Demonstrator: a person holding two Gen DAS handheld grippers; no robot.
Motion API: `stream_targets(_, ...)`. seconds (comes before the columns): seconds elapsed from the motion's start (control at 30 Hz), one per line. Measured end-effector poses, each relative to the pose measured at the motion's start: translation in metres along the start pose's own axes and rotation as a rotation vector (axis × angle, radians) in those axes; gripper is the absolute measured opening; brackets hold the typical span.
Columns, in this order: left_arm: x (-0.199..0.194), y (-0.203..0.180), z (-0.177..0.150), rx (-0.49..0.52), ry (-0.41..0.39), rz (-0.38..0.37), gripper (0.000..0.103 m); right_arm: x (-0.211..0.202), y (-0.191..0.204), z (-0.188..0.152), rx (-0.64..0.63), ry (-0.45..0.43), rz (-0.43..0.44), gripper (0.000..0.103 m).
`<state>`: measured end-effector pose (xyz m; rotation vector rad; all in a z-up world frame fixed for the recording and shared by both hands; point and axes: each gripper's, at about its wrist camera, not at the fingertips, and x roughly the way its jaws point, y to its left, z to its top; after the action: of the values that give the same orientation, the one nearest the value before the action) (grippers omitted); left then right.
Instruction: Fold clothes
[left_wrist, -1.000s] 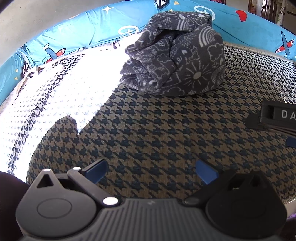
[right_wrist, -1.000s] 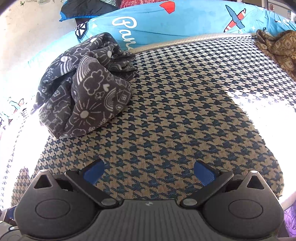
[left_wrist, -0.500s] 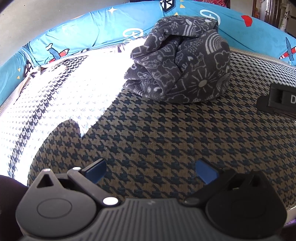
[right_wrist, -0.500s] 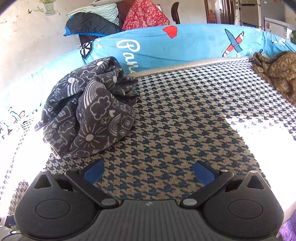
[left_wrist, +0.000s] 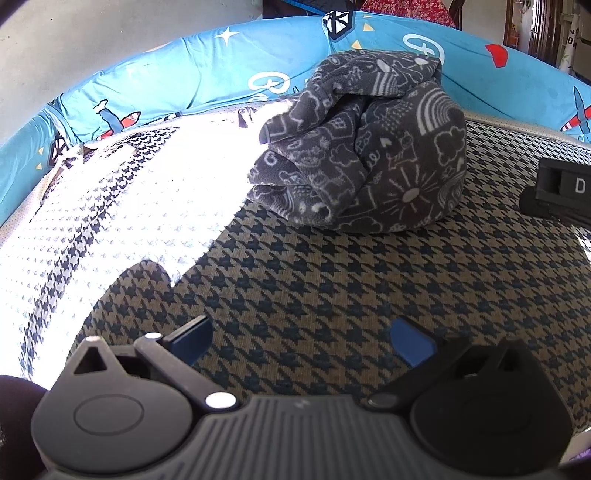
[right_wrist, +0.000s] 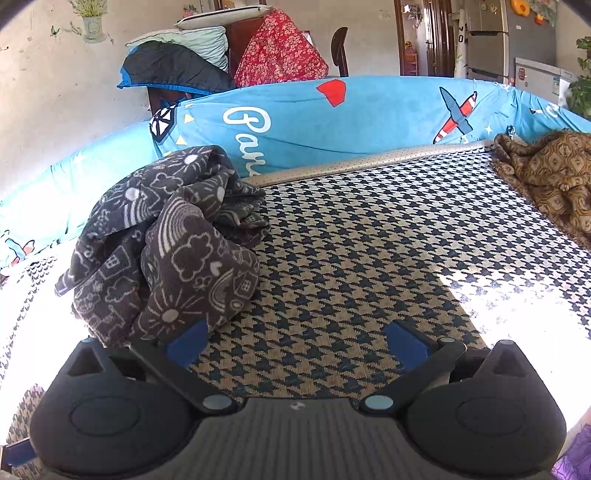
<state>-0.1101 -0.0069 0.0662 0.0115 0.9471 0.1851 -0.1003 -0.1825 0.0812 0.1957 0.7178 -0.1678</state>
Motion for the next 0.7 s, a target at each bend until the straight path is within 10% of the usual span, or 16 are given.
stream_targets(0.7, -0.0057, 0.0008, 0.0052, -0.012, -0.005, -0.007, 0.103, -0.0008, -0.0019, 0.0044, 0.022, -0.015, -0.015, 0.103)
